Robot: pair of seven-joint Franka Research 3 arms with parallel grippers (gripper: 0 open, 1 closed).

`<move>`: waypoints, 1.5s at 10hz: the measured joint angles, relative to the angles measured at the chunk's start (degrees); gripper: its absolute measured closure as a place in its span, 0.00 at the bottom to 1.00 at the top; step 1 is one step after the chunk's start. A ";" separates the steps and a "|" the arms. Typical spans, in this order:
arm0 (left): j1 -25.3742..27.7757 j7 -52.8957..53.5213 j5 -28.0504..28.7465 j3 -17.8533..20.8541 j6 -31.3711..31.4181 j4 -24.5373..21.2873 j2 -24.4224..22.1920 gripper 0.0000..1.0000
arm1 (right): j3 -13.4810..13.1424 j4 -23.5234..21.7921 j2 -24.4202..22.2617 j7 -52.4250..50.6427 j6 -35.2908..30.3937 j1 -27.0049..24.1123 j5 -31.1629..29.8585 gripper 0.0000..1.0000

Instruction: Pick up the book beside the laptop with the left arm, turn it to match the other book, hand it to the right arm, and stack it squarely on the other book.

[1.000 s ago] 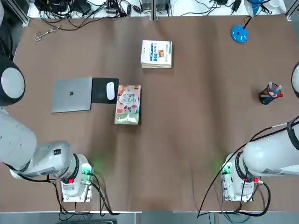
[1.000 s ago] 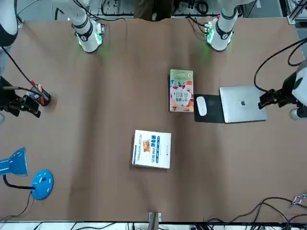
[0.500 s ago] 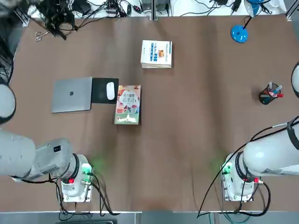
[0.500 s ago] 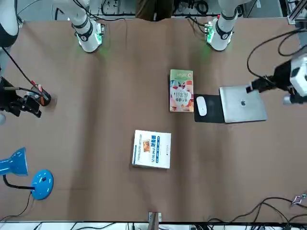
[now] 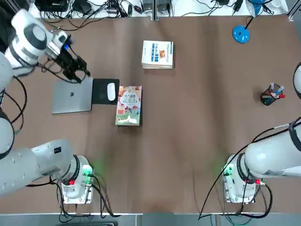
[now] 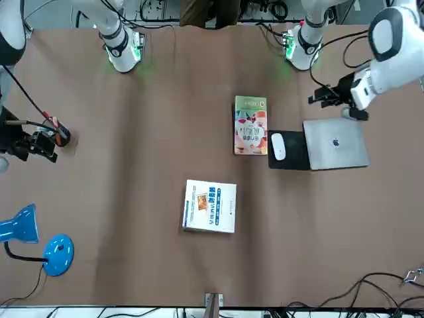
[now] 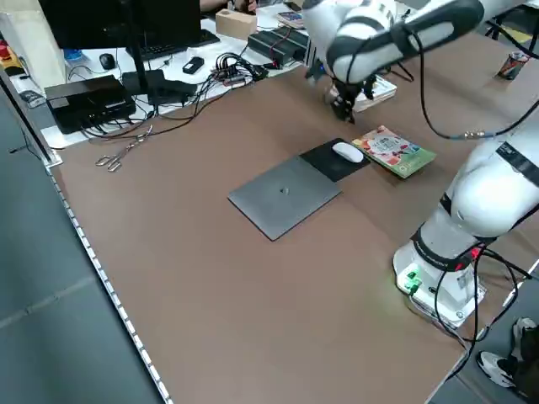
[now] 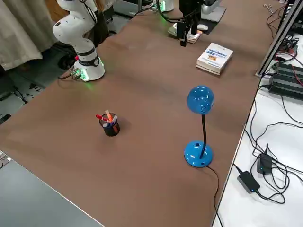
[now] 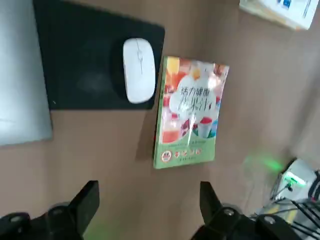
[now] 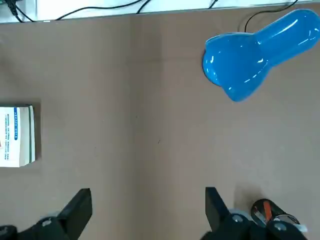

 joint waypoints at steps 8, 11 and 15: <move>-10.89 9.49 -14.90 -3.99 19.46 -13.72 8.49 0.14 | 0.04 -0.03 0.05 0.00 0.00 0.08 0.00 0.00; -11.07 19.92 -31.68 -10.46 28.55 -13.36 18.94 0.14 | 0.01 -0.08 0.12 0.00 -0.27 0.05 0.00 0.00; -11.20 25.34 -37.89 -12.11 29.75 -11.96 24.79 0.14 | -0.05 -0.08 0.17 0.00 -0.45 -0.03 0.00 0.00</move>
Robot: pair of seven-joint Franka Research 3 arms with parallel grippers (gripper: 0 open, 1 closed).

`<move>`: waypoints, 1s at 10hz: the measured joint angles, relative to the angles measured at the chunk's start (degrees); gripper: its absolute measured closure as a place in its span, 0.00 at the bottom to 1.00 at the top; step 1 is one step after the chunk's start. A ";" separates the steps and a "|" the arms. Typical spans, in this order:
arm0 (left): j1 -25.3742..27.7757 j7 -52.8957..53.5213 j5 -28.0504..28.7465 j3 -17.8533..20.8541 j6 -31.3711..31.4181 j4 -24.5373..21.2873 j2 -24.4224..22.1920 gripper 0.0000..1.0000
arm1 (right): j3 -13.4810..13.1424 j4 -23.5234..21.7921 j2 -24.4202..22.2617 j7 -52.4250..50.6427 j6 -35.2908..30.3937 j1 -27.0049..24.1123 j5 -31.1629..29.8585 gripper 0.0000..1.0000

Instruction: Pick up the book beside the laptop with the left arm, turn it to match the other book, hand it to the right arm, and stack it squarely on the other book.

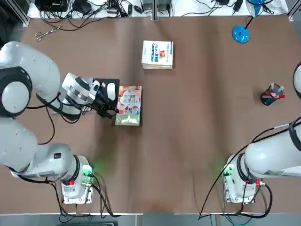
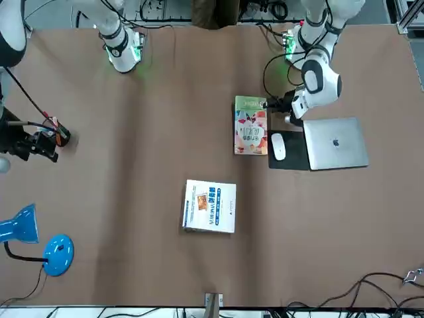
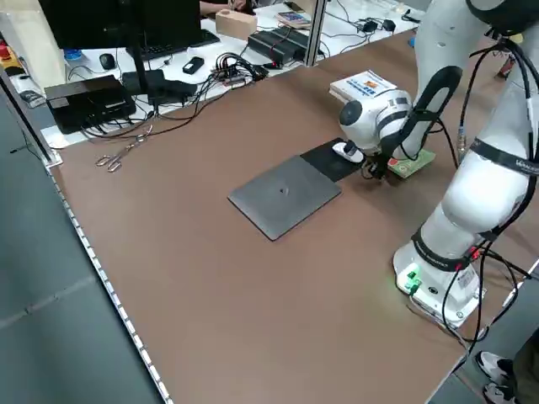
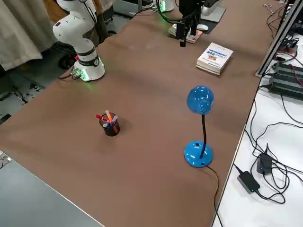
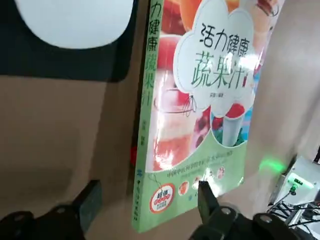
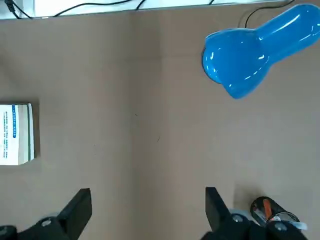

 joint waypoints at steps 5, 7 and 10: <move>-0.10 3.33 -7.03 -2.37 0.43 0.53 1.97 0.14 | 0.00 0.00 0.00 0.01 -0.15 -0.01 0.00 0.00; -0.12 3.34 -9.27 -4.19 1.90 1.05 3.19 0.16 | -0.01 0.00 0.00 0.00 -0.14 -0.01 0.00 0.00; -0.04 3.34 -9.65 -4.60 3.29 2.34 5.02 0.28 | 0.00 0.00 0.00 0.00 -0.14 0.00 0.00 0.00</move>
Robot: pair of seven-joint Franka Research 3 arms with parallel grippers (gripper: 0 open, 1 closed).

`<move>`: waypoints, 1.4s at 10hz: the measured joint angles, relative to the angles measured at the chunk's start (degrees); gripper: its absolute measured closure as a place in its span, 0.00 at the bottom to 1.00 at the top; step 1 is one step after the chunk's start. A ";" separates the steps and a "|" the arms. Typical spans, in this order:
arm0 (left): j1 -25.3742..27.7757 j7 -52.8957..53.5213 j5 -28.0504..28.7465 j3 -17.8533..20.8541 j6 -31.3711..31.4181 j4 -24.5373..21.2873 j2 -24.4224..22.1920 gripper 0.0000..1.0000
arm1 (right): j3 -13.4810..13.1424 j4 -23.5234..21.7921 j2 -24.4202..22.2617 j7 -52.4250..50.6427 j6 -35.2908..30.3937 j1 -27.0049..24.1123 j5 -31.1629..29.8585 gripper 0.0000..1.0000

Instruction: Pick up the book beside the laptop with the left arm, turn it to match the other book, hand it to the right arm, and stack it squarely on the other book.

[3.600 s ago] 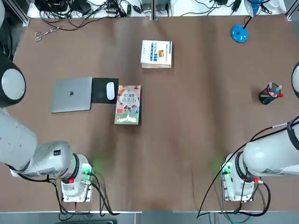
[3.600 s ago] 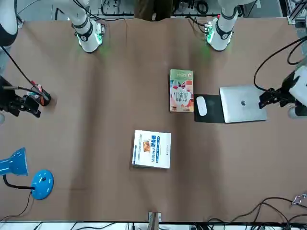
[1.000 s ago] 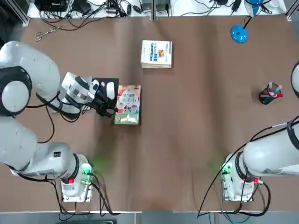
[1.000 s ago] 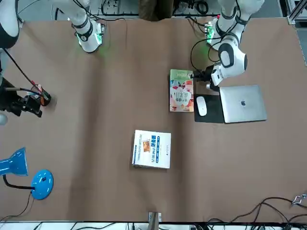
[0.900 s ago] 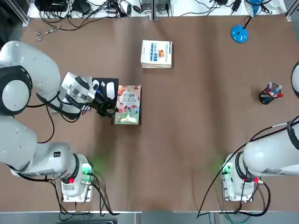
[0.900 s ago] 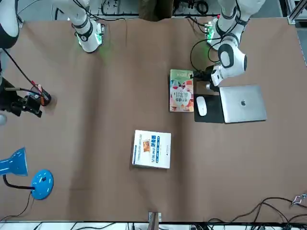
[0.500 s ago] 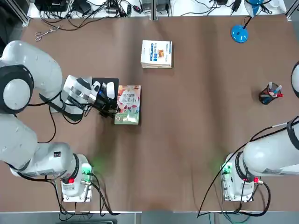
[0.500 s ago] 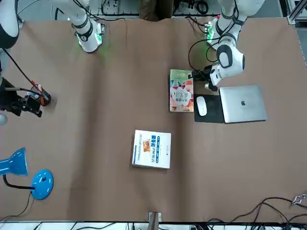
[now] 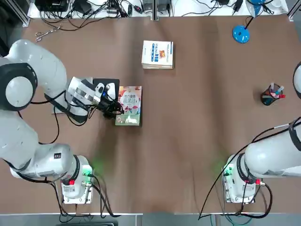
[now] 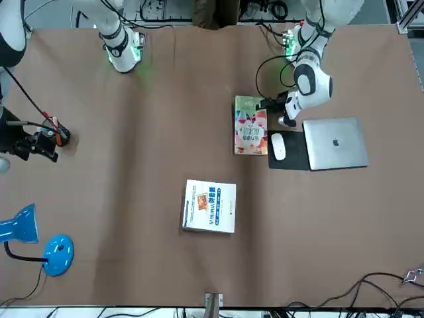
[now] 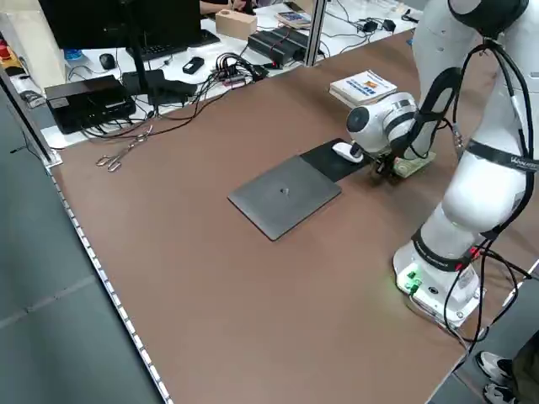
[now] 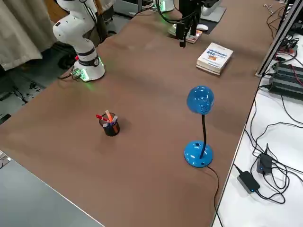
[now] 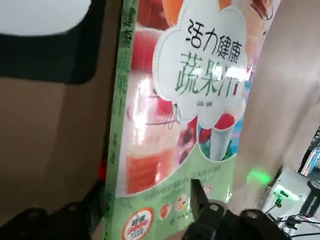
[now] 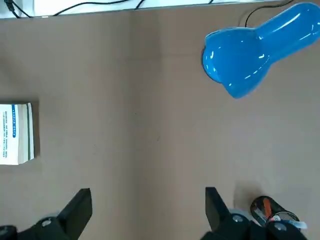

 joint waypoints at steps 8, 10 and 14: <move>0.69 0.07 0.00 0.06 1.02 5.76 0.35 0.80 | -0.01 0.00 0.00 0.00 0.07 0.00 0.00 0.00; 0.70 0.07 0.00 0.08 1.33 8.03 -1.06 0.83 | -0.01 0.00 0.00 0.00 0.07 -0.01 0.00 0.00; 0.69 0.04 1.56 0.02 1.52 10.04 -7.06 0.84 | -0.04 0.00 0.01 0.00 0.07 -0.04 0.00 0.00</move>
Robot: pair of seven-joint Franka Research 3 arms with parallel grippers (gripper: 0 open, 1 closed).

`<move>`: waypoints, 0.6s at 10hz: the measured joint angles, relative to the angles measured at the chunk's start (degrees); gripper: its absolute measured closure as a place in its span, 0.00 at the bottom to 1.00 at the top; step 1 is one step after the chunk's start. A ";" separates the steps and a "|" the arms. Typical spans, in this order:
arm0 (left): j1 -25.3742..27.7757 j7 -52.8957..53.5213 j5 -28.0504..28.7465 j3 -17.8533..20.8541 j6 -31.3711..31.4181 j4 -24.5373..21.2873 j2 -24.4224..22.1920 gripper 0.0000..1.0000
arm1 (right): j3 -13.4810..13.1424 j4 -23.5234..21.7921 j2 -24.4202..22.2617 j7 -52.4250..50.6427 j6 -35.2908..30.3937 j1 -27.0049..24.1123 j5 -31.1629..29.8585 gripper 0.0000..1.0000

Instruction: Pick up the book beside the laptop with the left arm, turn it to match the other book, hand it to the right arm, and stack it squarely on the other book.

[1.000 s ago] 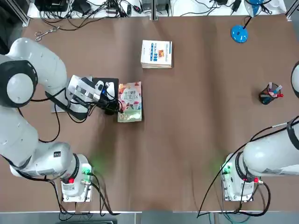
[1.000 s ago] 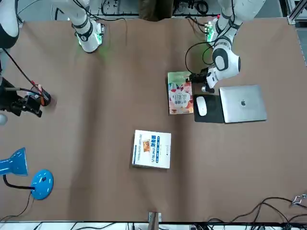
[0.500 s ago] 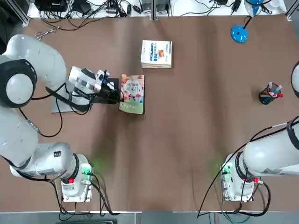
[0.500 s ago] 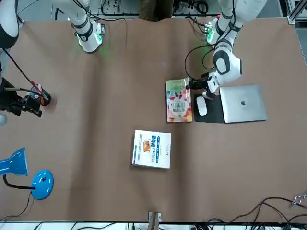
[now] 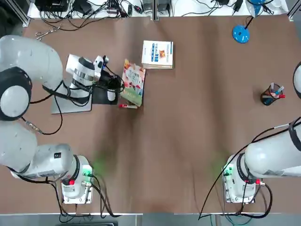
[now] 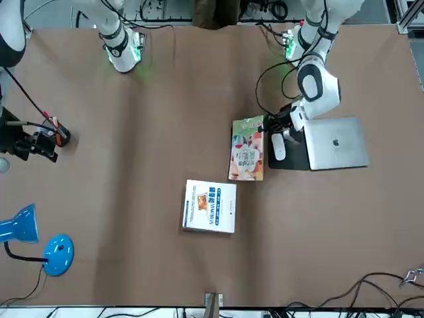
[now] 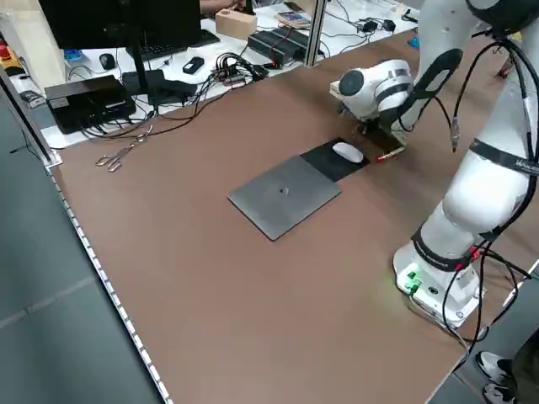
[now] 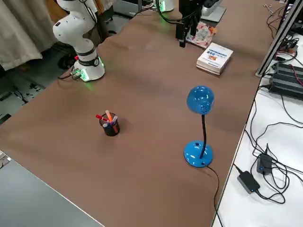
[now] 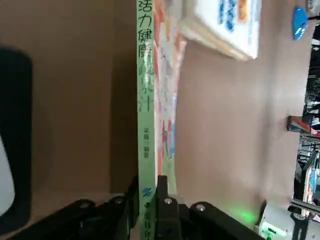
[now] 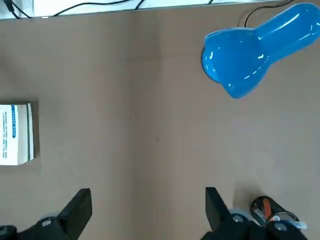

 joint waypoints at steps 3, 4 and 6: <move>0.01 -0.16 3.04 -0.02 0.14 3.72 -3.27 0.84 | -0.02 0.00 0.00 0.00 0.03 -0.02 0.00 0.00; 0.10 -0.31 4.68 0.03 0.14 6.00 -3.48 0.84 | -0.02 0.00 0.00 0.00 0.04 -0.02 0.00 0.00; 1.75 -0.70 7.28 0.06 0.05 9.80 -3.49 0.84 | -0.04 0.00 0.00 0.00 0.04 -0.08 0.00 0.00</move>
